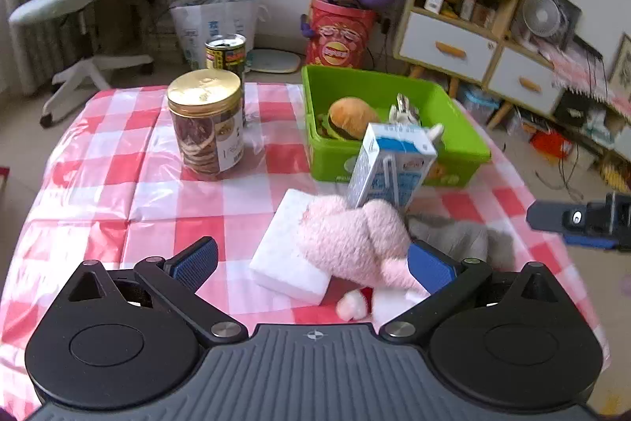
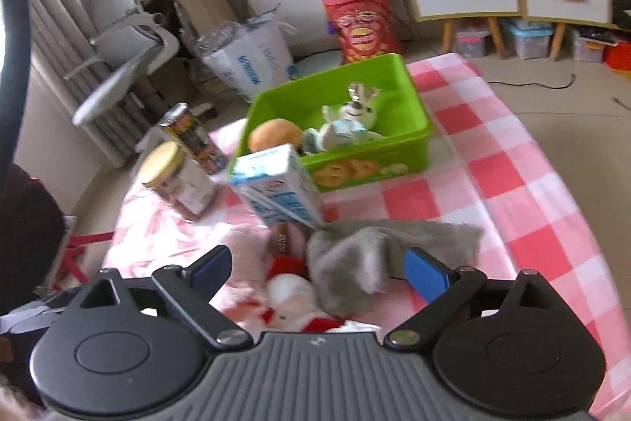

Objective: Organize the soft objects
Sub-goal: 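Grasp the white sock with the left tool while the right tool grasps the white cloth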

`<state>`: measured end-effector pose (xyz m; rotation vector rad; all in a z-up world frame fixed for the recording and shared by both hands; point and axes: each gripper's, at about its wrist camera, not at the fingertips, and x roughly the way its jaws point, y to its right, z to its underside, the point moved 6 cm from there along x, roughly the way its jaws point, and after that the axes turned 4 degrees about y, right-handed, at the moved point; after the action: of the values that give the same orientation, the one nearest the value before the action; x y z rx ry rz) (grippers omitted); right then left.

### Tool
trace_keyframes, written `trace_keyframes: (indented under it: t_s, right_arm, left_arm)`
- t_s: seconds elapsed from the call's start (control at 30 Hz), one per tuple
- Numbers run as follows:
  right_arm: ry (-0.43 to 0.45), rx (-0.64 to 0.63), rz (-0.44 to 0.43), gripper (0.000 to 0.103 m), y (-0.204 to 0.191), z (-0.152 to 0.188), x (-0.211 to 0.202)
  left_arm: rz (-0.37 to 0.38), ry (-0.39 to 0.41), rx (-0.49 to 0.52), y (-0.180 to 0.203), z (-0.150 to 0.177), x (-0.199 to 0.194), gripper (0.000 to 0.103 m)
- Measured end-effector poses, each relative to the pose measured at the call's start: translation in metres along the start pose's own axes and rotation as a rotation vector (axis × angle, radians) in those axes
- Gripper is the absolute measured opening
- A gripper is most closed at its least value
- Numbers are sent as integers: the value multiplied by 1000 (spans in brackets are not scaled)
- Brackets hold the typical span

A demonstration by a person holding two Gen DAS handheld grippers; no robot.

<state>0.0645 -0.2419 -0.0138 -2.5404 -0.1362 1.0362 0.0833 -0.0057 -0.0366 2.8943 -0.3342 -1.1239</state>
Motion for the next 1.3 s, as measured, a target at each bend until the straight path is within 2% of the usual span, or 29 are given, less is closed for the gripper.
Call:
trace_keyframes:
  t_s: [0.13,0.3,0.53,0.67,0.83,0.97,1.03,1.1,1.23,1.3]
  right_arm:
    - [-52,-9,19,81,9,13,7]
    - [-134,21,79,81,24,29,16]
    - [-231,57,81,81,31,46,25]
    - [-270,101,71,81,36,53,29]
    - [-330,251,28,81,46,63,36]
    - [-353,300,18,81,49,69,39]
    - [-360,306,23,81,49,72,42]
    - [-364,308,29,81,49,74,43]
    - [-376,334,24,80,50,78,46]
    - [-380,348,19,77,52,79,48]
  left_arm:
    - [-9,-24,33,-1,13,7,98]
    - [25,-78,41,7,31,11,98]
    - [101,-222,47,36,60,20,98]
    - [111,-231,47,45,67,22,98]
    - [142,-255,16,55,75,27,97]
    - [176,-255,-8,64,80,29,94]
    - [193,-253,-21,67,82,30,92]
    - [211,-246,-37,69,83,30,81]
    - [237,-234,-80,71,84,33,70]
    - [240,-226,-92,70,82,33,64]
